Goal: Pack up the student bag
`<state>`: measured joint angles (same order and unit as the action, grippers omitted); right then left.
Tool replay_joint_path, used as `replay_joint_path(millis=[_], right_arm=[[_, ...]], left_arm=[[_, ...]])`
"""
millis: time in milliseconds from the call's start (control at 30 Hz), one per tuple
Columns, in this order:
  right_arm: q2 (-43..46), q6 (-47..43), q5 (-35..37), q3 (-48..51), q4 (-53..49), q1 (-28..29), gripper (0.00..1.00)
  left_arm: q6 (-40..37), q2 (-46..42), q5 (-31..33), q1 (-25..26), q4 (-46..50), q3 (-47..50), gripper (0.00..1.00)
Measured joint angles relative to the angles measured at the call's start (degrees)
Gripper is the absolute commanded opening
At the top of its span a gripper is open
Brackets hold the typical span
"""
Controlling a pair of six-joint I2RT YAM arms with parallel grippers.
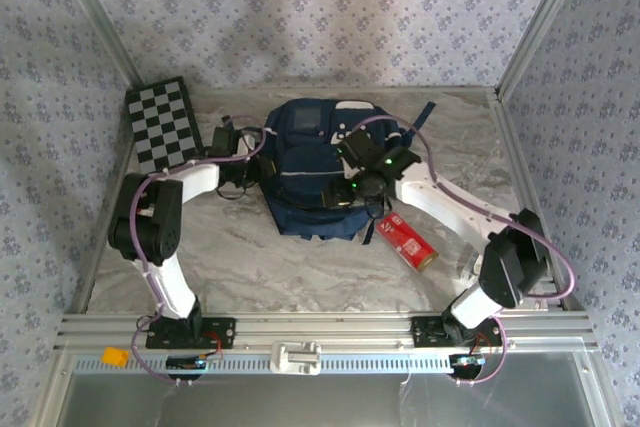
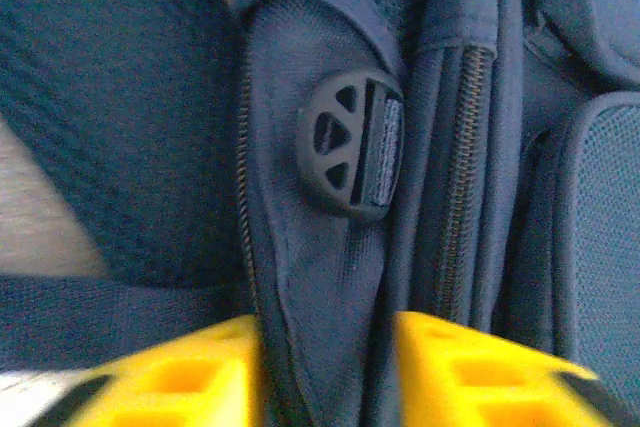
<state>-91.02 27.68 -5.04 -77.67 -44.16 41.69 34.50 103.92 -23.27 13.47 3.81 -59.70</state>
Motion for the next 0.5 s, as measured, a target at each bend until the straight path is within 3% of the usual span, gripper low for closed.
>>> replay_joint_path(millis=[100, 300, 500], right_arm=[[-4.7, -4.5, 3.9, -5.8, -0.2, 3.4, 0.70], [-15.1, -13.1, 9.3, -16.5, -0.9, 8.0, 0.79], [-21.9, -20.0, 12.4, -20.2, -1.0, 9.6, 0.92]], left_arm=[[1.7, -0.1, 0.1, 0.0, -1.7, 1.5, 0.00], [5.3, -6.3, 0.0, -0.2, -8.4, 11.3, 0.00], [9.8, -13.8, 0.8, 1.4, -13.3, 21.1, 0.00]])
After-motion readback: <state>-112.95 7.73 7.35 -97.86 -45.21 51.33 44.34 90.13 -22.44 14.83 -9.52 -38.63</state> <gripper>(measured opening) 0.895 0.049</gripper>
